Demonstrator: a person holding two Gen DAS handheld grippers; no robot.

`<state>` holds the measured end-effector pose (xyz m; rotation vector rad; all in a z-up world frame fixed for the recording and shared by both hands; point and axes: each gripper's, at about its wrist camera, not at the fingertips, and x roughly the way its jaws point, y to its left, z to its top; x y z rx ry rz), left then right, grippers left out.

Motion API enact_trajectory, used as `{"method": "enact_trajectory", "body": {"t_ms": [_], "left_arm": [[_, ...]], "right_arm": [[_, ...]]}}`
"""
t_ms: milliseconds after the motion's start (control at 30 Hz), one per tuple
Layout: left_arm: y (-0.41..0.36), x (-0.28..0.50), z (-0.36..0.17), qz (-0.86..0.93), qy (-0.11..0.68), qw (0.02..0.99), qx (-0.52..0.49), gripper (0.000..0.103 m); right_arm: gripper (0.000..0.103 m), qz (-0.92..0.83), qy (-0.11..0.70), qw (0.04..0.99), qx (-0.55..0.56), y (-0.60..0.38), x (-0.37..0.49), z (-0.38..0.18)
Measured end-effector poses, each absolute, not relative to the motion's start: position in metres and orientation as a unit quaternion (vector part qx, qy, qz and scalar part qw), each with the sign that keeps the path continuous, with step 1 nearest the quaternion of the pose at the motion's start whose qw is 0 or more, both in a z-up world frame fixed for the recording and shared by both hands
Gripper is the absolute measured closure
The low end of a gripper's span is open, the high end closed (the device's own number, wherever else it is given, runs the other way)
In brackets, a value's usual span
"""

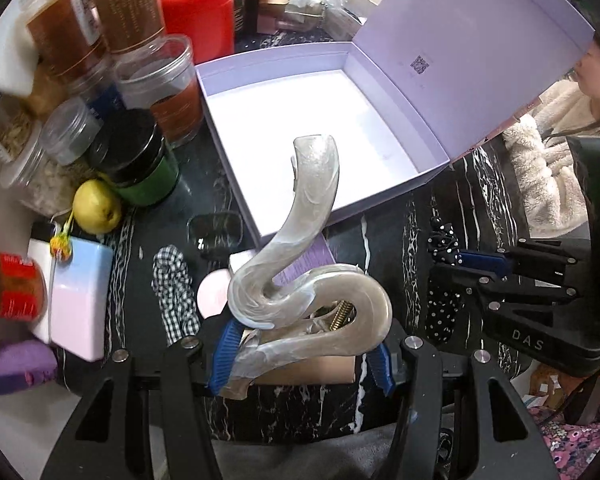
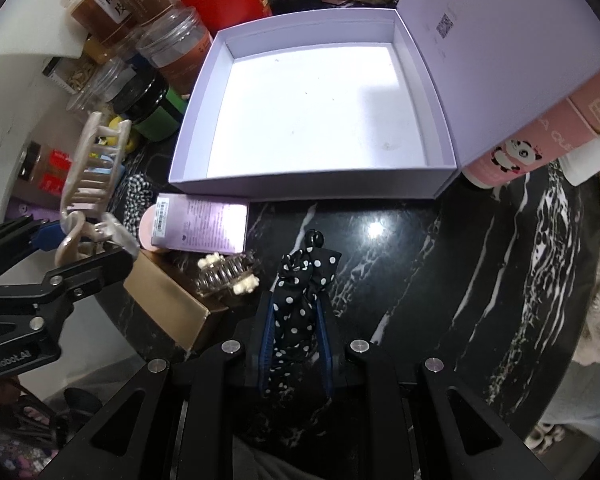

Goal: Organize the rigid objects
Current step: 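Lift and carry both held items toward the open lavender box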

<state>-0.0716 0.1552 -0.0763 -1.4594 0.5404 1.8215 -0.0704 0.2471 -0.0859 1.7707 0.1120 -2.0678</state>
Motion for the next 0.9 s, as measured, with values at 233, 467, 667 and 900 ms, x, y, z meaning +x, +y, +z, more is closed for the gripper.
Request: {"method": "enact_trajectory", "body": {"t_ms": [233, 467, 667, 900], "left_arm": [[0.171, -0.089, -0.08, 0.701, 0.218, 0.372, -0.568, 0.048], [0.181, -0.109, -0.081, 0.705, 0.218, 0.371, -0.564, 0.048], [0.189, -0.125, -0.08, 0.71, 0.22, 0.37, -0.556, 0.048], [0.203, -0.141, -0.081, 0.716, 0.219, 0.373, -0.549, 0.048]], "right_arm": [[0.084, -0.741, 0.044, 0.216, 0.635, 0.239, -0.087, -0.079], [0.084, -0.737, 0.051, 0.228, 0.634, 0.231, -0.107, -0.077], [0.084, -0.741, 0.058, 0.234, 0.627, 0.223, -0.123, -0.078], [0.084, -0.752, 0.06, 0.227, 0.615, 0.215, -0.147, -0.076]]}}
